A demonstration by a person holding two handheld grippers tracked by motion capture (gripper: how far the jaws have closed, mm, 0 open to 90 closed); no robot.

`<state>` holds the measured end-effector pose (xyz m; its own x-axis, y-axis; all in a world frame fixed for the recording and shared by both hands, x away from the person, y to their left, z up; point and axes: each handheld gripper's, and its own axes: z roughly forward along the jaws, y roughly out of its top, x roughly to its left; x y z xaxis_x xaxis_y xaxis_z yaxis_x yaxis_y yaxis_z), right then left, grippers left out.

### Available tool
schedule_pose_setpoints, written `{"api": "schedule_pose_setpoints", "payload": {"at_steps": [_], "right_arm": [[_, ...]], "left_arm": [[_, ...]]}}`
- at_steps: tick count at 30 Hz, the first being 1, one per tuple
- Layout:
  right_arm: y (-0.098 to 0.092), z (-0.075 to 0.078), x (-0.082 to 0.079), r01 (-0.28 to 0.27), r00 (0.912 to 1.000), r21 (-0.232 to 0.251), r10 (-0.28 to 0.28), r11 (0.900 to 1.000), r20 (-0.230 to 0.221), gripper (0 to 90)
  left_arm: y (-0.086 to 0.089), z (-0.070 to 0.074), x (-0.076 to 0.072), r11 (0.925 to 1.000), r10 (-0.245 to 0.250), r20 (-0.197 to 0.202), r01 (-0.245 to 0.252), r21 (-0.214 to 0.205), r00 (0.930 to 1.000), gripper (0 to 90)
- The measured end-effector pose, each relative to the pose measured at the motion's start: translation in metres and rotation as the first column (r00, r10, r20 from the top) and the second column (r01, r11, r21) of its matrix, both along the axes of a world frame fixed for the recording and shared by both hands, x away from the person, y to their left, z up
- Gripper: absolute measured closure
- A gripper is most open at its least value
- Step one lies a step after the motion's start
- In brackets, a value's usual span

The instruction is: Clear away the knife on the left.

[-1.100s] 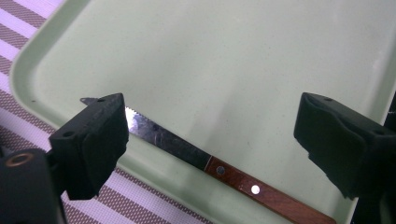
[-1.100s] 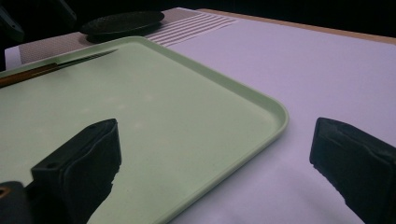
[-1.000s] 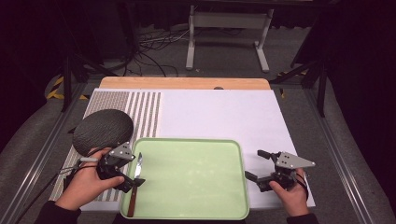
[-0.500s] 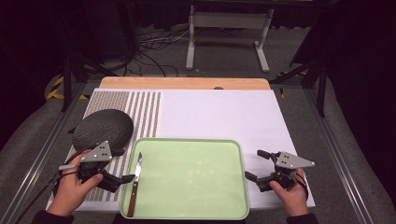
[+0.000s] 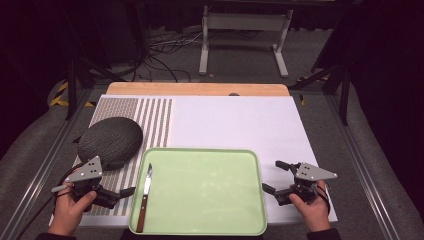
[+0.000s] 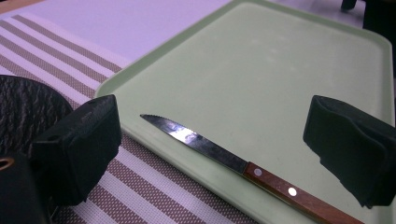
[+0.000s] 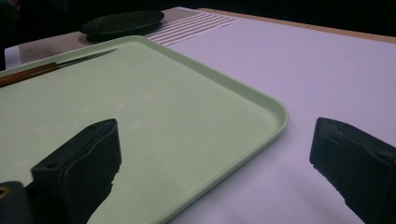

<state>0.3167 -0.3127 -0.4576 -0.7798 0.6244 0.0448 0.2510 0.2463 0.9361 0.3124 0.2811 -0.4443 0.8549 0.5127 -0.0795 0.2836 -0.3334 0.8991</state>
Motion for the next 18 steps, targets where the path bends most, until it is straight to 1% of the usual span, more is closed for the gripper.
{"api": "schedule_pose_setpoints", "payload": {"at_steps": [1,3,7,8,12,15,18], "right_arm": [[0.0,0.0,0.0,0.0,1.0,0.0,0.0,1.0,-0.001,3.0],[0.001,0.0,0.0,-0.001,1.0,0.0,0.001,1.0,-0.002,3.0],[0.0,0.0,0.0,0.0,1.0,-0.001,0.0,1.0,0.0,3.0],[0.0,0.0,0.0,0.0,1.0,0.0,0.0,1.0,0.0,3.0],[0.0,0.0,0.0,0.0,1.0,0.0,0.0,1.0,0.0,3.0],[-0.001,0.0,0.0,-0.002,1.0,0.002,0.002,1.0,0.001,3.0],[-0.001,0.0,0.0,0.001,1.0,0.006,-0.001,1.0,0.001,3.0]], "left_arm": [[0.002,-0.002,-0.001,1.0,0.002,0.0,-0.002,-0.01,1.0,5.4],[0.005,-0.004,-0.001,0.9999,0.004,0.006,-0.004,-0.014,1.0,5.3],[0.009,-0.009,-0.002,0.9999,0.01,0.009,-0.01,-0.007,0.9999,4.9],[0.011,-0.012,-0.002,0.9998,0.019,0.019,-0.019,0.004,0.9996,5.0],[0.018,-0.017,-0.002,0.9993,0.035,0.027,-0.035,0.008,0.999,5.3],[0.022,-0.021,-0.002,0.9985,0.047,0.029,-0.048,0.026,0.9985,5.3],[0.025,-0.023,-0.002,0.9984,0.051,0.024,-0.051,0.025,0.9984,5.2]]}}
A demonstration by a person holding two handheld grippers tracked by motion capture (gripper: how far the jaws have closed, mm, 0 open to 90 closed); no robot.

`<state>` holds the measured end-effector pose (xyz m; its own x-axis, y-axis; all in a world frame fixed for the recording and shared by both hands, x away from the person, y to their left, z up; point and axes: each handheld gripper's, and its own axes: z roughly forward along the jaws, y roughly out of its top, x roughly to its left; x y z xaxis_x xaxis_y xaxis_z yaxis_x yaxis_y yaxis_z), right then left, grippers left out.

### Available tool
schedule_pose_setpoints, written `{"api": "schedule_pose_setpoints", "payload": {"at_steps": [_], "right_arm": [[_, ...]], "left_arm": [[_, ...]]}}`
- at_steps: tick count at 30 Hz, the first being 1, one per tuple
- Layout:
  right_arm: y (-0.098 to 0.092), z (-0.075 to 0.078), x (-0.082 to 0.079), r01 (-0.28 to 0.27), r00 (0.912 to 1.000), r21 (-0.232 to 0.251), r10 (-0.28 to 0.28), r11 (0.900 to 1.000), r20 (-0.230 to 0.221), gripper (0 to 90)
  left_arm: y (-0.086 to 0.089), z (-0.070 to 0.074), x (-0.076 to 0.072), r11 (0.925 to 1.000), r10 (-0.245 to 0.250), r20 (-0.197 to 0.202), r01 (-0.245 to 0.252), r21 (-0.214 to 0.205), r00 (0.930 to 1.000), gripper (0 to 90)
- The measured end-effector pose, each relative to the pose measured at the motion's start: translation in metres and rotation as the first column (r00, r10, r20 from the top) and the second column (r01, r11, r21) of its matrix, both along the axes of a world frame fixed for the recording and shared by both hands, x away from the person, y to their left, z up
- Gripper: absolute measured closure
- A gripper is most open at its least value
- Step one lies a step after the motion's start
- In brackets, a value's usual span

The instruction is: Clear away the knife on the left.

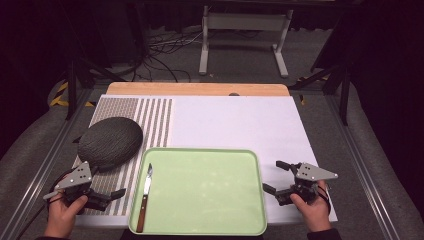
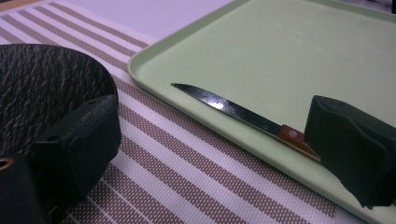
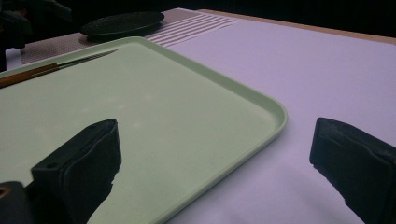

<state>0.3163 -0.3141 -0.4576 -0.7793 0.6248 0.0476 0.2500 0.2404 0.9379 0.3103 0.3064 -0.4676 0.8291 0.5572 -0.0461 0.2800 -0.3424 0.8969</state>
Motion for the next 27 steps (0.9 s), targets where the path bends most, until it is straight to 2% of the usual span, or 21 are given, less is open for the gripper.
{"api": "schedule_pose_setpoints", "payload": {"at_steps": [7,8,12,13,18,27], "right_arm": [[0.0,-0.001,0.0,-0.005,1.0,-0.001,0.005,1.0,-0.004,3.0],[0.0,-0.002,0.001,-0.005,1.0,-0.002,0.005,1.0,-0.004,3.0],[0.0,-0.003,0.001,-0.007,1.0,-0.003,0.007,1.0,-0.007,3.0],[0.0,-0.004,0.002,-0.008,0.9999,-0.001,0.008,1.0,-0.01,3.0],[0.0,-0.004,0.002,-0.011,0.9999,-0.004,0.011,0.9999,-0.012,2.9],[0.0,-0.004,0.002,-0.007,0.9999,-0.001,0.007,1.0,-0.01,3.0]], "left_arm": [[0.007,-0.008,-0.001,0.9999,0.012,-0.023,-0.012,-0.001,0.9997,5.1],[0.007,-0.011,-0.002,0.9999,0.012,-0.037,-0.012,0.009,0.9992,5.1],[0.008,-0.013,-0.002,0.9998,0.008,-0.05,-0.007,0.017,0.9987,5.2],[0.009,-0.013,-0.002,0.9999,0.007,-0.041,-0.007,0.013,0.9991,4.8],[0.012,-0.013,-0.004,0.9988,0.031,-0.054,-0.033,-0.038,0.9981,4.7],[0.011,-0.012,-0.005,0.9978,0.037,-0.063,-0.041,-0.052,0.9973,3.6]]}}
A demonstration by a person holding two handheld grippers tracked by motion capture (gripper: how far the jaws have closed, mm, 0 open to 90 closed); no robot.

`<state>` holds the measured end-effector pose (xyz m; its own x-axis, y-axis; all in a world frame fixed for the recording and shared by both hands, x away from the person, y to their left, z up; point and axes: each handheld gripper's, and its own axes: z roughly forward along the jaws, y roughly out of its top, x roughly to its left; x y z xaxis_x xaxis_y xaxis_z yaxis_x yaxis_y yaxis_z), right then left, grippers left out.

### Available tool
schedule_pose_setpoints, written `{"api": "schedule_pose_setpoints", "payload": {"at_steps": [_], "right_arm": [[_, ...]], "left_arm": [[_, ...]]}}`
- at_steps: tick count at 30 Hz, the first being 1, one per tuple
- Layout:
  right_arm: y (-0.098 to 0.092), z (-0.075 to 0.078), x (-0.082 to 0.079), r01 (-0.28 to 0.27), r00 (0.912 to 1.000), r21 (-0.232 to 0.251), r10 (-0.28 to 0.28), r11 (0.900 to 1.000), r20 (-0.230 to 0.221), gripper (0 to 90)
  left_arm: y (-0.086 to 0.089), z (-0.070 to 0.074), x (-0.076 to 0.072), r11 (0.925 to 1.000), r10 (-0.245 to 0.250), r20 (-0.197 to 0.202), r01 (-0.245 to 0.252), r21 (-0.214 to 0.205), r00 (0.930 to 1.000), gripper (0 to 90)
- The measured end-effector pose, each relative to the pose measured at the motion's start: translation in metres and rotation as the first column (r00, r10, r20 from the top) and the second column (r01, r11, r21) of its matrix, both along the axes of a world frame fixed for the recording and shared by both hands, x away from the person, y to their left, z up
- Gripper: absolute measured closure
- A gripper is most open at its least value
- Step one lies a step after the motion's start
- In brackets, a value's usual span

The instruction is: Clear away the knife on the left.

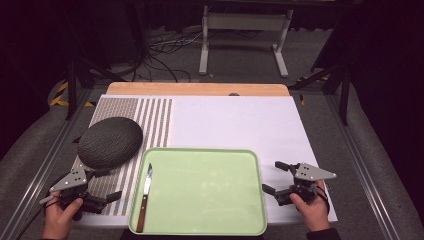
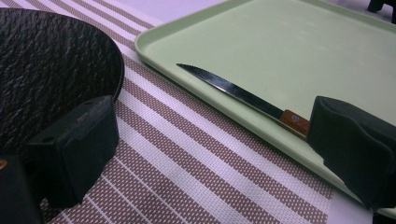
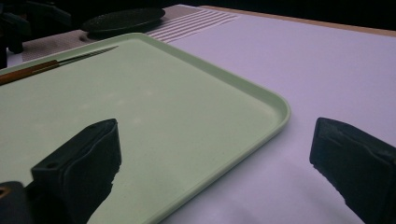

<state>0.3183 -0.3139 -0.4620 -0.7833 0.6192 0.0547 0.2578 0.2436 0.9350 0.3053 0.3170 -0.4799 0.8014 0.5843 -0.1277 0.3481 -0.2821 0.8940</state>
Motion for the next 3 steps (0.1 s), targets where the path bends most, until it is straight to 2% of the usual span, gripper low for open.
{"api": "schedule_pose_setpoints", "payload": {"at_steps": [3], "right_arm": [[0.0001,0.0,0.0,0.003,1.0,0.001,-0.003,1.0,-0.001,3.0]], "left_arm": [[-0.001,0.0014,-0.0009,0.9998,0.002,-0.011,-0.002,-0.019,0.9999,3.0]]}}
